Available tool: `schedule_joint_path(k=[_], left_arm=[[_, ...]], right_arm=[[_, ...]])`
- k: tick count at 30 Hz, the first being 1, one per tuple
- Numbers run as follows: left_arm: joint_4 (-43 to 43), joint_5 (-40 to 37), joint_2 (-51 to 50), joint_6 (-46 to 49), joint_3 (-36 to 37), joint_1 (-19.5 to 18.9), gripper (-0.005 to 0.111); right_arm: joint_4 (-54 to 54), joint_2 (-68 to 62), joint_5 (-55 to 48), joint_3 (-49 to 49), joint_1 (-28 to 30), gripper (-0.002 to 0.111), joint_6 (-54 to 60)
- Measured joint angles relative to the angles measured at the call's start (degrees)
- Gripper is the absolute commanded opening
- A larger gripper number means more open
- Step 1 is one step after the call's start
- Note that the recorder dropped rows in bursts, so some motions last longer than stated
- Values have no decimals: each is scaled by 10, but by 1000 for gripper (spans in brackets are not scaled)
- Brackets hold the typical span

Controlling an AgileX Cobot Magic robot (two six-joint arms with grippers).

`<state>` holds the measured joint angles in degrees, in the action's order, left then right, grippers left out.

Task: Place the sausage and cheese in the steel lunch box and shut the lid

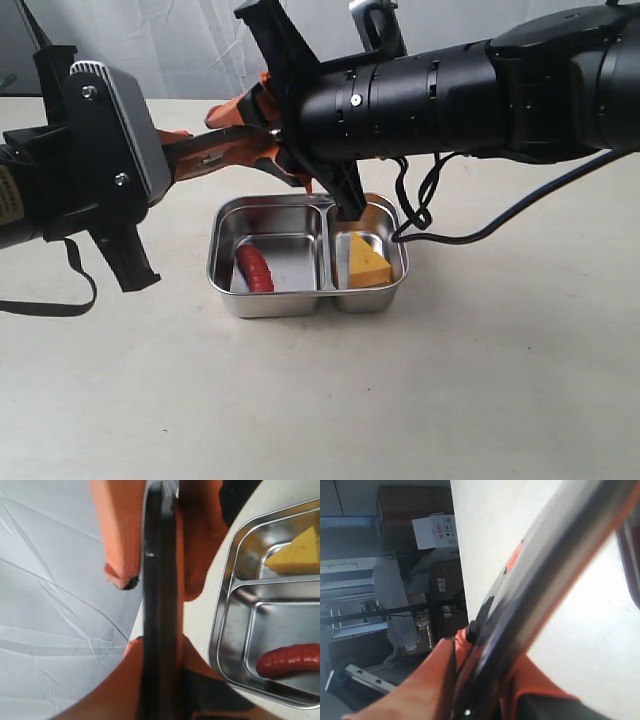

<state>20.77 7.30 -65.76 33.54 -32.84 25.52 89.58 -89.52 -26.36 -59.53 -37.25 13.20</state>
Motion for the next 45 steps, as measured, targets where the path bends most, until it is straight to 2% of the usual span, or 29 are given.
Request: schedule_joint_path(k=[1, 9, 12, 18, 20, 27, 33, 40, 45], left_arm=[[0, -1, 0, 0, 0, 0, 0], [-17, 1, -1, -5, 0, 1, 2], [-47, 2, -4, -3, 0, 2, 13], [-61, 2, -6, -17, 0, 5, 52], [-62, 4, -6, -33, 0, 6, 57], [-69, -1, -6, -48, 0, 6, 57], [-88, -11, -6, -49, 0, 6, 53], [-255, 33, -6, -50, 0, -31, 53], [-353, 67, -6, -51, -4, -57, 52]], right_arm=[[5, 0, 7, 0, 0, -1, 4], [31, 0, 29, 0, -1, 0, 103], [36, 0, 39, 0, -4, -1, 126], [27, 0, 54, 0, -5, -1, 156], [14, 0, 76, 0, -3, -1, 176], [8, -2, 75, 0, 42, -1, 205], [-5, -2, -31, 0, 119, -1, 228], [-63, -16, -256, 0, 251, -1, 267], [-106, -55, -353, 0, 299, -1, 300]])
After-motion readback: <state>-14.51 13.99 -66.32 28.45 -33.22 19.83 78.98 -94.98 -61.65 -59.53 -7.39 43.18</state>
